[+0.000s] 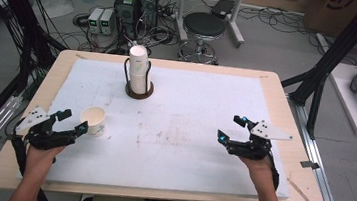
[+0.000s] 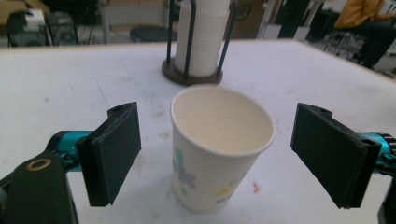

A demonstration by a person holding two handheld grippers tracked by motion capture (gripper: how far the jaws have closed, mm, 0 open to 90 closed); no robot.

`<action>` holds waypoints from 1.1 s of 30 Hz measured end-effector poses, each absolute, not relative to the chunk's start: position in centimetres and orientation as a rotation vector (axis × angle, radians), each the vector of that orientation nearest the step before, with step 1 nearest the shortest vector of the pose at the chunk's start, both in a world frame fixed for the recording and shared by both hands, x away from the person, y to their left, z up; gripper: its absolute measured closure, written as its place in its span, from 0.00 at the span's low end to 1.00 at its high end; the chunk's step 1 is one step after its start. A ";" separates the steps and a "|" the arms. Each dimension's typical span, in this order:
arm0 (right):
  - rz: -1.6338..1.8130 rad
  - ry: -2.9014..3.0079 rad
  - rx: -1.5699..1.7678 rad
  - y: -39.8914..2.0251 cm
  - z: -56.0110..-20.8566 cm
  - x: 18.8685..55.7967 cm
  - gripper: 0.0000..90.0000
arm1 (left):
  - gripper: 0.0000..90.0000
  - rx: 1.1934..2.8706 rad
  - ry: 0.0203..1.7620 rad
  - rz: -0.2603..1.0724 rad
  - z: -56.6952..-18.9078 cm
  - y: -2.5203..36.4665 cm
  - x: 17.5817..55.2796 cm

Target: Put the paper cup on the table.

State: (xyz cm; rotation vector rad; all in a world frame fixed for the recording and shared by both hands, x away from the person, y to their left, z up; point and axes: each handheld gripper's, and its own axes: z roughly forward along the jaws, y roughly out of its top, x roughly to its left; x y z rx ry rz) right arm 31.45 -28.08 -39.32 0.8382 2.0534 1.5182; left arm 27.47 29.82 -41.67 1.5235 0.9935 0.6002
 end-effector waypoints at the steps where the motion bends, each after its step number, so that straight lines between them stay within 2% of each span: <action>1: 1.518 2.053 0.843 -28.1 -39.4 31.4 0.21 | 0.18 1.516 0.975 0.603 -41.4 29.8 27.4; 6: 1.477 2.065 0.853 -28.3 -39.5 31.5 0.21 | 0.18 1.453 0.904 0.593 -40.5 29.1 27.4; 20: 1.441 2.061 0.887 -29.1 -39.7 31.3 0.21 | 0.18 1.498 0.672 0.485 -39.2 23.6 28.9; 33: 1.427 2.073 0.873 -28.9 -39.7 30.0 0.21 | 0.18 1.543 0.634 0.463 -40.2 21.6 29.0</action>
